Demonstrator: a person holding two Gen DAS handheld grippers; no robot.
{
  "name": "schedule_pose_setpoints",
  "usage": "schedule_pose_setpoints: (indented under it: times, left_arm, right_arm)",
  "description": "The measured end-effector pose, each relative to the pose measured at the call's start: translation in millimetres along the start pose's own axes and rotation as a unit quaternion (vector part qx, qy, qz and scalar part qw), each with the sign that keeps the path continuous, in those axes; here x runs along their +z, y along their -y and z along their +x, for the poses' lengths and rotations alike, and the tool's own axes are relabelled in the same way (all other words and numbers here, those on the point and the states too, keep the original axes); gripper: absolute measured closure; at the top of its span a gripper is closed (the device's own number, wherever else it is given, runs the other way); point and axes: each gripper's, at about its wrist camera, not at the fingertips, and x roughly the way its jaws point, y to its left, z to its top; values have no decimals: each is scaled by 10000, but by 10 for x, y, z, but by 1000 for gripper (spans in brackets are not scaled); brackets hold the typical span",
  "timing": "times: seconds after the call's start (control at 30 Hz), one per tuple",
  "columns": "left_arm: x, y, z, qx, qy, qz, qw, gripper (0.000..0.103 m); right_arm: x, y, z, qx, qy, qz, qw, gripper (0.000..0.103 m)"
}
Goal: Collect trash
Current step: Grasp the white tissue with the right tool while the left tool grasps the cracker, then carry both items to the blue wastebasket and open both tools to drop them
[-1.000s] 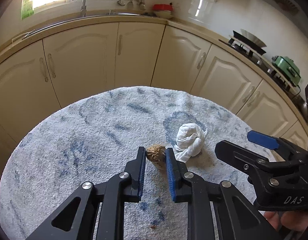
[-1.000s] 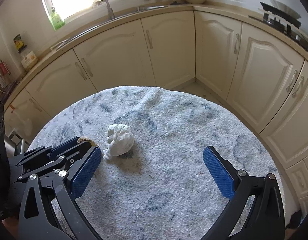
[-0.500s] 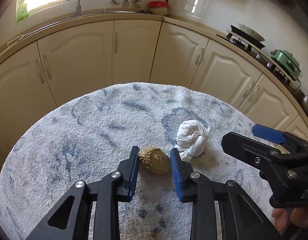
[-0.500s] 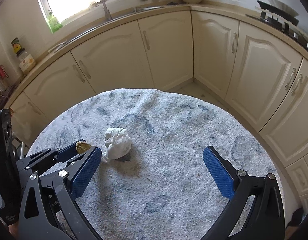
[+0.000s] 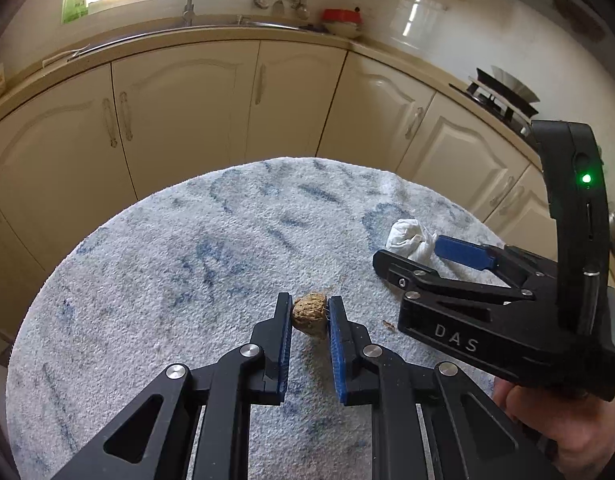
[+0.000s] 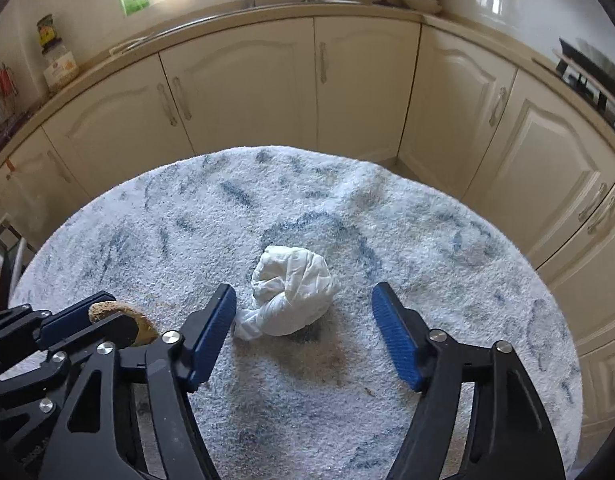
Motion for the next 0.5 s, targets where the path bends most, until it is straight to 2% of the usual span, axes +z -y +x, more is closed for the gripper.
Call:
schedule_pose_setpoints:
  times: [0.03,0.07,0.2,0.5]
  left_arm:
    - [-6,-24,-41,-6,11,-18,10000,90]
    - [-10,-30,-72,-7,25,-38,10000,90]
    - [-73,-30,-233,15,108,-48,9999,90]
    - [-294,119,-827,-46,347,4,9994,90]
  right_arm:
    - [-10,-13,-17,13,37,-20,10000,61]
    - [-19,-3,-35,101,43,17,9999,68]
    - [-103,72,-147,196,52,133,9997,68]
    - [-492,293,-844,372,181,511,9978,68]
